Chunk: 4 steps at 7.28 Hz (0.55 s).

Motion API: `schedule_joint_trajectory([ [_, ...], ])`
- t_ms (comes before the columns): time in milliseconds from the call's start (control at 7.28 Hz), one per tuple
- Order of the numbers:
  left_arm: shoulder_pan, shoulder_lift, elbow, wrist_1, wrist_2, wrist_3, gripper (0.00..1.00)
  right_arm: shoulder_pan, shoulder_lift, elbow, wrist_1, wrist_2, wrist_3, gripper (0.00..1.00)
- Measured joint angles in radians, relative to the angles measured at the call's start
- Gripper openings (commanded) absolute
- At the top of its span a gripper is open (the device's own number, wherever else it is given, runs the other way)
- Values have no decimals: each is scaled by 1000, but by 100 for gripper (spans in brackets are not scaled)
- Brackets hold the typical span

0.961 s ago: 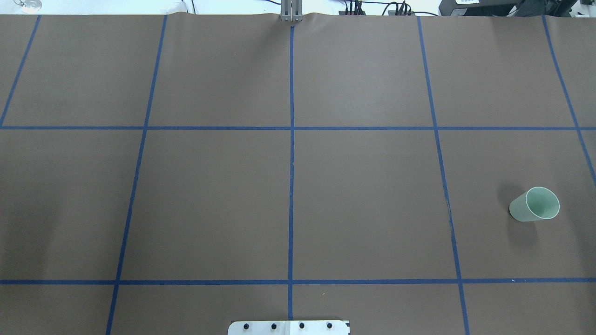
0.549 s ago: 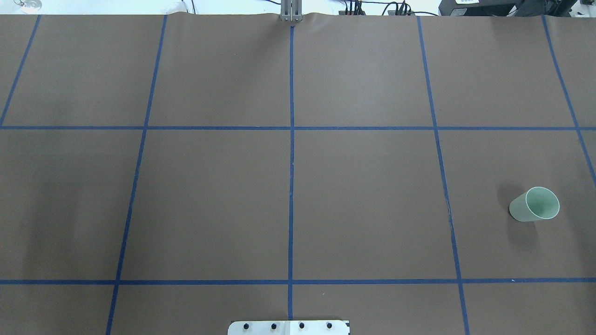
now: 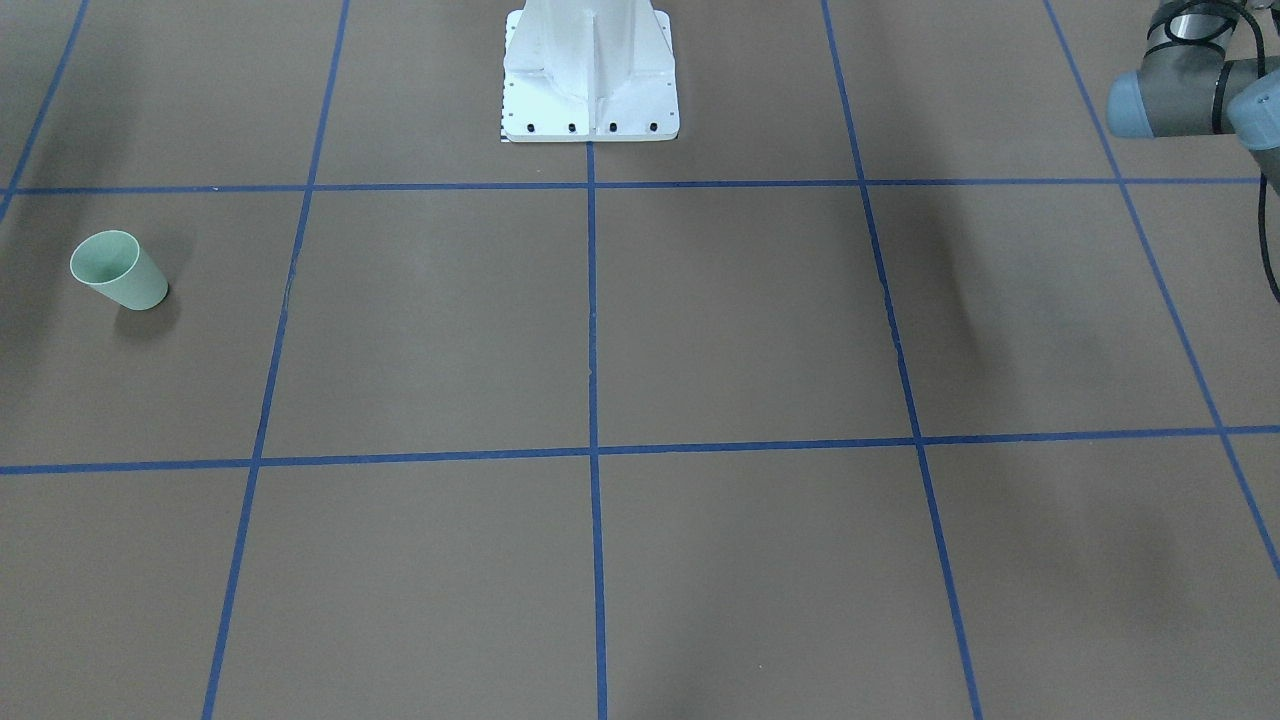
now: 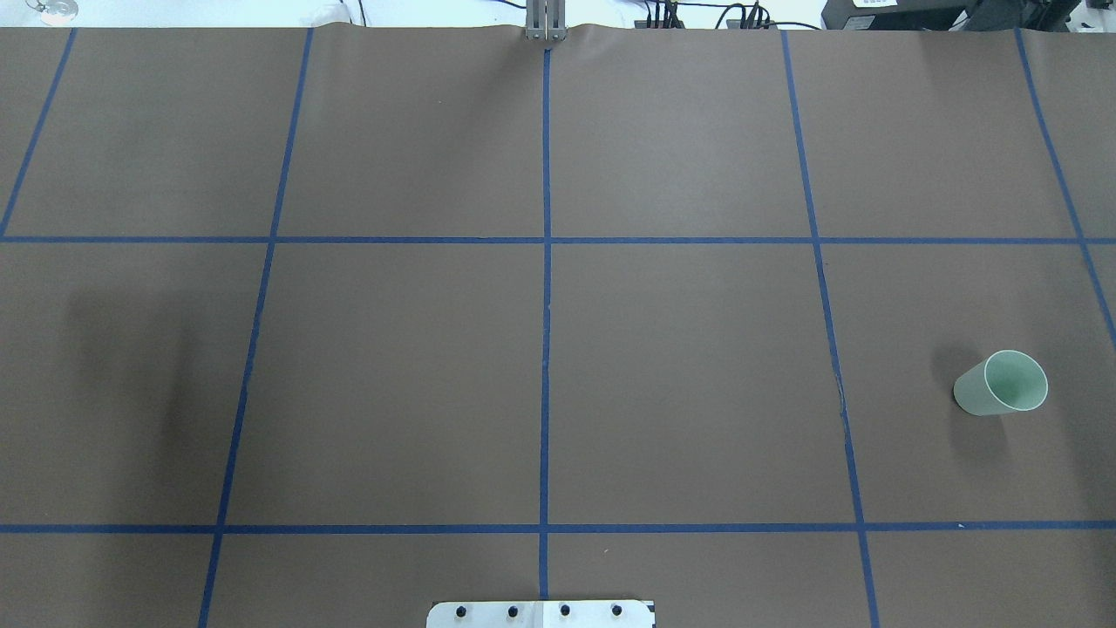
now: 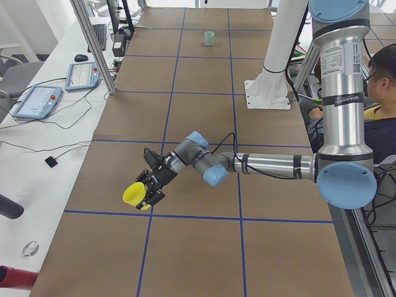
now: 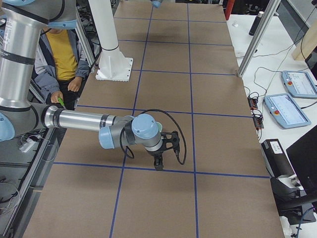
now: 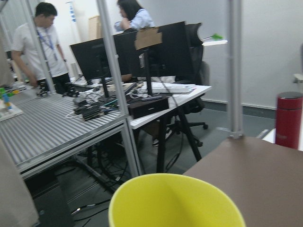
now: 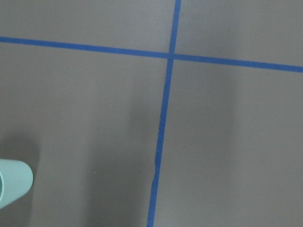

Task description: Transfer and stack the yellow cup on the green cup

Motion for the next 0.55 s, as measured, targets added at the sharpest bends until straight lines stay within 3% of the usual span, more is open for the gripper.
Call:
schedule_joint_trajectory([
  [275,48,-86,4,-230,-134,62,0,0,33,3,59,5,15,100],
  [549,136,-207,-2,-317,-175,194,0,-12,82,2,115,9,18,100],
])
